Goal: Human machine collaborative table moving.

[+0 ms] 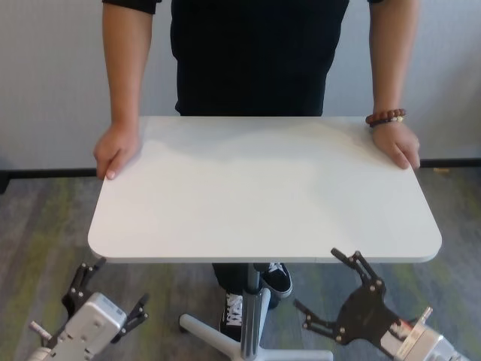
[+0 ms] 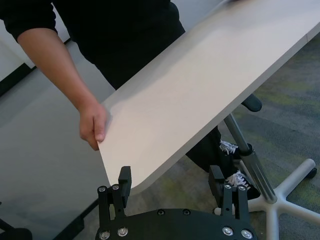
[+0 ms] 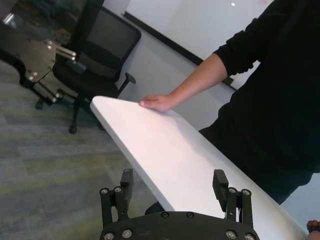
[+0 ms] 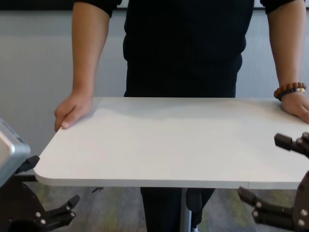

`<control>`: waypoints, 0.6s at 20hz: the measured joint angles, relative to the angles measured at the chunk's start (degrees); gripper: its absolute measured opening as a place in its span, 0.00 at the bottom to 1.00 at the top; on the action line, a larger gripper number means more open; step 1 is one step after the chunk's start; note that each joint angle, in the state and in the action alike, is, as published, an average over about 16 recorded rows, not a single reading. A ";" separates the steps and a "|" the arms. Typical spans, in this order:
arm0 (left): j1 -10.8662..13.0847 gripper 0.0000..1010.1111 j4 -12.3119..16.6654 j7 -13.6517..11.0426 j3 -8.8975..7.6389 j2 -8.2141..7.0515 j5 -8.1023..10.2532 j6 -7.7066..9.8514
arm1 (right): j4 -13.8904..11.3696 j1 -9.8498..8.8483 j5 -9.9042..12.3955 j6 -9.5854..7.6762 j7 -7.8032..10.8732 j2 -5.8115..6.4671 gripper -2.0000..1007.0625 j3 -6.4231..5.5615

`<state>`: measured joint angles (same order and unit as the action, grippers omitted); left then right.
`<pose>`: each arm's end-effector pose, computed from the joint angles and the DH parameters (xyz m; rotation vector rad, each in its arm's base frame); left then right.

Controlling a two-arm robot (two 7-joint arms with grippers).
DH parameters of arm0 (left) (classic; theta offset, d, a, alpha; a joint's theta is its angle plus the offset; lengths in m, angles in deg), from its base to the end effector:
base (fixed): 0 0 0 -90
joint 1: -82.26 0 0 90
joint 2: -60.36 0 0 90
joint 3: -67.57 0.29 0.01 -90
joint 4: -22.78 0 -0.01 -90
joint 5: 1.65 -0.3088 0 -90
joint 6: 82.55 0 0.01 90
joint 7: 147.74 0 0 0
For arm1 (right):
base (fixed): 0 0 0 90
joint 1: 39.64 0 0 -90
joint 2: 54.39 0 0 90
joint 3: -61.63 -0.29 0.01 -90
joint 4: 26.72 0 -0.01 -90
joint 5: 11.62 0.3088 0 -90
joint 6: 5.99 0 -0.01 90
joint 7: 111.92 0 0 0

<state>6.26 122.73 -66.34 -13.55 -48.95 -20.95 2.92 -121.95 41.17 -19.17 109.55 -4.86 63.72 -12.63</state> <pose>0.2523 0.0330 -0.3175 0.4848 -0.4414 1.1122 0.2663 -0.0469 -0.3240 -0.2127 -0.5562 -0.7764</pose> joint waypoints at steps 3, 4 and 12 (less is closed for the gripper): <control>-0.14 0.99 -0.18 -0.01 0.06 0.02 0.13 -0.11 | -0.10 -0.29 -1.06 -0.17 -0.46 -0.20 1.00 -0.11; -0.16 0.99 -0.22 0.00 0.07 0.01 0.13 -0.16 | -0.15 -0.39 -1.40 -0.22 -0.64 -0.24 1.00 -0.16; -0.21 0.99 -0.22 0.01 0.12 0.01 -0.08 0.03 | -0.22 -0.43 -1.96 -0.27 -0.66 -0.28 1.00 -0.19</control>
<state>6.06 122.51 -66.33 -13.43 -48.94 -21.02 2.95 -122.17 40.75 -21.14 109.28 -5.52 63.44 -12.82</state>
